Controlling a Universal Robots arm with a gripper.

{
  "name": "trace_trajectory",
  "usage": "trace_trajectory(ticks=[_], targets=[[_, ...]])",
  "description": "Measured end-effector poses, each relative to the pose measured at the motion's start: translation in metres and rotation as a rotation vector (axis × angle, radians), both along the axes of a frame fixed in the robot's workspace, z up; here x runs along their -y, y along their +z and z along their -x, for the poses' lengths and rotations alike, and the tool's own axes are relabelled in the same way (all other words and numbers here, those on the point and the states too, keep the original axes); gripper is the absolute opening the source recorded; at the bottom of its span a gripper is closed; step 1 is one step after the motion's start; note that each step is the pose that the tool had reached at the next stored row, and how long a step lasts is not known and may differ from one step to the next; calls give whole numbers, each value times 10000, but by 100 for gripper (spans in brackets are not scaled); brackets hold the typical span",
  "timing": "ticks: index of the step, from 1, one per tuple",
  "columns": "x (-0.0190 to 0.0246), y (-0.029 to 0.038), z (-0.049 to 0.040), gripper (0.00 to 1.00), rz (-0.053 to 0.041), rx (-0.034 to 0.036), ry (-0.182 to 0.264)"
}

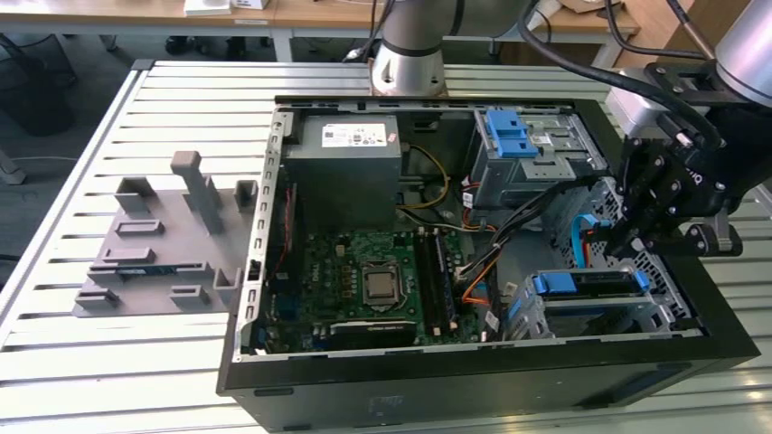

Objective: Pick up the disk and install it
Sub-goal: 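Insert the first disk wire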

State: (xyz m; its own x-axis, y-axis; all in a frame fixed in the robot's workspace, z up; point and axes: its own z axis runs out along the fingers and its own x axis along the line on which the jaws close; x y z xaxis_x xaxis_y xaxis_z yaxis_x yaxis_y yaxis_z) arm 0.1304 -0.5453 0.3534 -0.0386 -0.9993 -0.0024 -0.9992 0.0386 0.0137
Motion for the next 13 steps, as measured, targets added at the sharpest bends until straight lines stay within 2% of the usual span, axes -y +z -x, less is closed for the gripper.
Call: trace_trajectory(ticks=[4,5,13], targets=[[0,5,2,25,2,0,0],[-2,5,2,31,1,0,0],[-11,24,8,31,0,0,0]])
